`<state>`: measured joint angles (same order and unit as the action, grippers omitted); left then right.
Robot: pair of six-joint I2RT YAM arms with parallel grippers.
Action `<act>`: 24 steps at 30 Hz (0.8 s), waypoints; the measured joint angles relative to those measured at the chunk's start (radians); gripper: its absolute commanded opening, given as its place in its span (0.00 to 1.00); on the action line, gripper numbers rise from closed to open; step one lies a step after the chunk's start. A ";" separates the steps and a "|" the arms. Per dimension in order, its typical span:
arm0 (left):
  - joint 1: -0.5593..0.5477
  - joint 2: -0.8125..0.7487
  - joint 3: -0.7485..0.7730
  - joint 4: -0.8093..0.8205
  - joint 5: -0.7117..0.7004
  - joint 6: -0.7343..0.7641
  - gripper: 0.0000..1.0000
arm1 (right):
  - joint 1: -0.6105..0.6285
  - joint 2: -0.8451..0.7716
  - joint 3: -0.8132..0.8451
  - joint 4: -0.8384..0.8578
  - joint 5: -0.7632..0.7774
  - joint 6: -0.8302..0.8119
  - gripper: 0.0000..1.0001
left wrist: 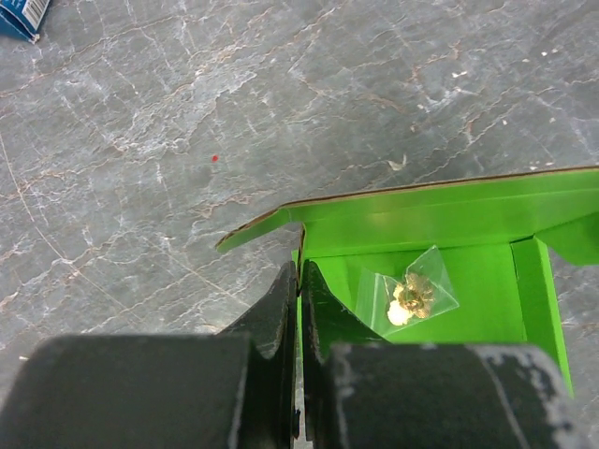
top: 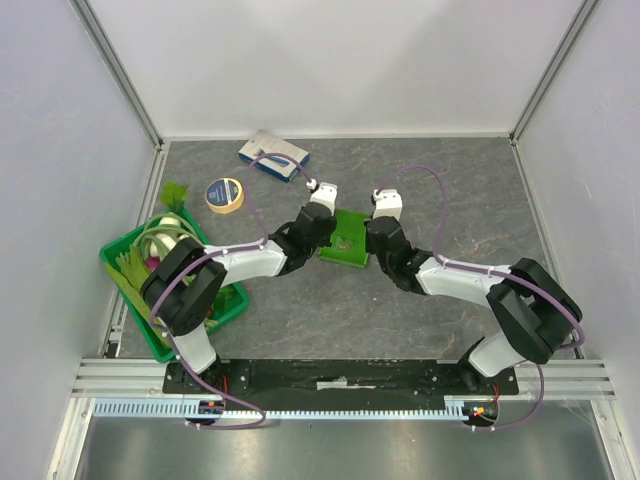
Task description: Fold the paper box
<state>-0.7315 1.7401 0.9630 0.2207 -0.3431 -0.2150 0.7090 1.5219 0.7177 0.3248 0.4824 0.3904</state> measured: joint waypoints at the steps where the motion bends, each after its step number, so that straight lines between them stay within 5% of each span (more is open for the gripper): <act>1: -0.013 0.000 -0.003 0.006 -0.021 -0.008 0.02 | 0.009 0.000 0.003 -0.012 0.043 0.039 0.00; 10: -0.048 0.000 -0.055 0.090 -0.078 -0.078 0.02 | 0.079 0.027 0.056 -0.144 0.251 0.301 0.00; 24: -0.075 -0.014 -0.165 0.248 -0.090 -0.118 0.02 | 0.148 0.065 0.074 -0.182 0.409 0.367 0.00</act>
<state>-0.8066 1.7260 0.7979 0.4690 -0.4328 -0.3332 0.8566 1.5867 0.7914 0.1429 0.8913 0.7574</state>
